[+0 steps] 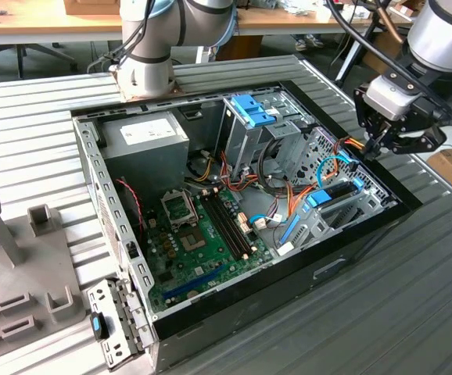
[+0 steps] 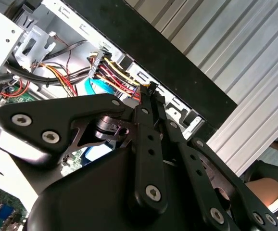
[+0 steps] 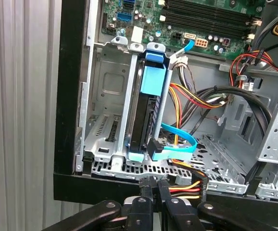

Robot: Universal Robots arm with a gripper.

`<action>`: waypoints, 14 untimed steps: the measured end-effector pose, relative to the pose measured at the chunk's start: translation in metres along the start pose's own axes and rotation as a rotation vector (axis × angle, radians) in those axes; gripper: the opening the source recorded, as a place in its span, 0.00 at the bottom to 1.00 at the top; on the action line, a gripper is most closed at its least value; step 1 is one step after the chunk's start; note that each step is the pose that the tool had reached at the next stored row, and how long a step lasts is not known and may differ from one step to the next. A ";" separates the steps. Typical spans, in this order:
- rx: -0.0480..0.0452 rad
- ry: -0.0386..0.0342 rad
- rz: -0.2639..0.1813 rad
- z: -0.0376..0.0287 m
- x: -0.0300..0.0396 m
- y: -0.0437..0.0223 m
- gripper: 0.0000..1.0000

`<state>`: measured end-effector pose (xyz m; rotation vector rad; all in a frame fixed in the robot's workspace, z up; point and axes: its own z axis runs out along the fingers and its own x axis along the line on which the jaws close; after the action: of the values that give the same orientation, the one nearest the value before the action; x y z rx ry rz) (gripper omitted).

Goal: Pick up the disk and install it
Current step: 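Insert the disk into the insertion slot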

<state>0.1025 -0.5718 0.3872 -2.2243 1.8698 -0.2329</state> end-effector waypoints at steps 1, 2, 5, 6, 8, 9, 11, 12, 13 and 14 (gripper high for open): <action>0.0000 0.0003 0.001 -0.0003 -0.0002 0.0011 0.17; 0.0000 0.0006 0.002 -0.0008 -0.0002 0.0026 0.17; 0.0001 0.0014 0.005 -0.0013 0.0004 0.0048 0.17; 0.0002 0.0023 0.008 -0.0017 0.0005 0.0060 0.17; 0.0004 0.0042 0.015 -0.0024 0.0001 0.0086 0.17; 0.0005 0.0053 0.019 -0.0028 -0.0001 0.0098 0.17; 0.0006 0.0069 0.024 -0.0033 -0.0005 0.0118 0.17; 0.0007 0.0079 0.028 -0.0037 -0.0007 0.0130 0.17; 0.0007 0.0086 0.030 -0.0039 -0.0009 0.0139 0.17; 0.0008 0.0090 0.032 -0.0041 -0.0010 0.0146 0.17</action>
<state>0.0874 -0.5735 0.3872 -2.1949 1.9076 -0.2385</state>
